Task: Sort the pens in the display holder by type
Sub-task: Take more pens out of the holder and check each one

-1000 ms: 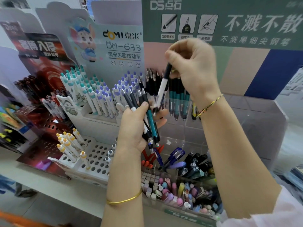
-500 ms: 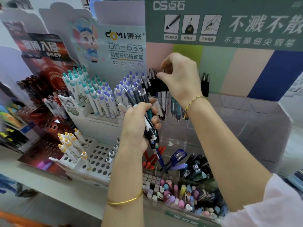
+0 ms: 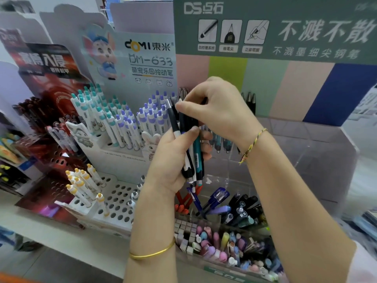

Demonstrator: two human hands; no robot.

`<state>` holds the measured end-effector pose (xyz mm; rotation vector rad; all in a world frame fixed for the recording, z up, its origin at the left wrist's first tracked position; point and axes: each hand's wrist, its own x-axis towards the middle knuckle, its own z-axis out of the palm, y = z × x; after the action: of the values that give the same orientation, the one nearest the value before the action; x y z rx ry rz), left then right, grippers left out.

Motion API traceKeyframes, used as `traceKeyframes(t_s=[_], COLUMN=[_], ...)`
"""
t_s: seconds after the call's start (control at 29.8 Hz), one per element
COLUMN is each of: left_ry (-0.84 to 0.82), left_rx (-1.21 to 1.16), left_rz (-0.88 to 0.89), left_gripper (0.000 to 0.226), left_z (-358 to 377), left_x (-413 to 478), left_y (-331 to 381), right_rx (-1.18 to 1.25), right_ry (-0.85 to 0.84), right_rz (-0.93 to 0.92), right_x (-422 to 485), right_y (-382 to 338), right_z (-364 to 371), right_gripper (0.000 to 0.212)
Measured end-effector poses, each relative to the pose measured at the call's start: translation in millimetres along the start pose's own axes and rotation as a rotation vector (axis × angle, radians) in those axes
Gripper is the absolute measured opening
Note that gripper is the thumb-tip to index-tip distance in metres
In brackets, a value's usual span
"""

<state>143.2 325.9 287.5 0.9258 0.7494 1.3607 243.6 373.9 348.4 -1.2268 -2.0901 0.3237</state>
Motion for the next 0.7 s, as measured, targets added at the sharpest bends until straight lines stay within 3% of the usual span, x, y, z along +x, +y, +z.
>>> traceKeyframes(t_s=[0.07, 0.23, 0.3, 0.37, 0.54, 0.7], left_ry=[-0.007, 0.000, -0.007, -0.008, 0.129, 0.217], left_rx=[0.005, 0.040, 0.068, 0.106, 0.129, 0.083], left_rz=[0.002, -0.004, -0.026, -0.055, -0.096, -0.040], left_gripper=[0.011, 0.013, 0.015, 0.018, 0.019, 0.016], left_z=[0.5, -2.9, -4.5, -6.6, -11.4, -11.8], left_x=[-0.9, -1.0, -0.8, -0.8, -1.0, 2.5], left_y=[0.1, 0.0, 0.0, 0.3, 0.3, 1.1], right_rx=[-0.040, 0.164, 0.258, 0.345, 0.584, 0.393], right_ry=[-0.064, -0.293, -0.305, -0.174, 0.501, 0.697], right_rz=[-0.012, 0.015, 0.030, 0.057, 0.078, -0.040], right_x=[1.1, 5.4, 7.9, 12.6, 21.8, 19.2], right_y=[1.5, 7.7, 11.4, 15.0, 19.4, 19.7], right_z=[-1.7, -13.1, -15.9, -14.7, -18.8, -12.2], right_gripper=[0.029, 0.014, 0.010, 0.009, 0.019, 0.018])
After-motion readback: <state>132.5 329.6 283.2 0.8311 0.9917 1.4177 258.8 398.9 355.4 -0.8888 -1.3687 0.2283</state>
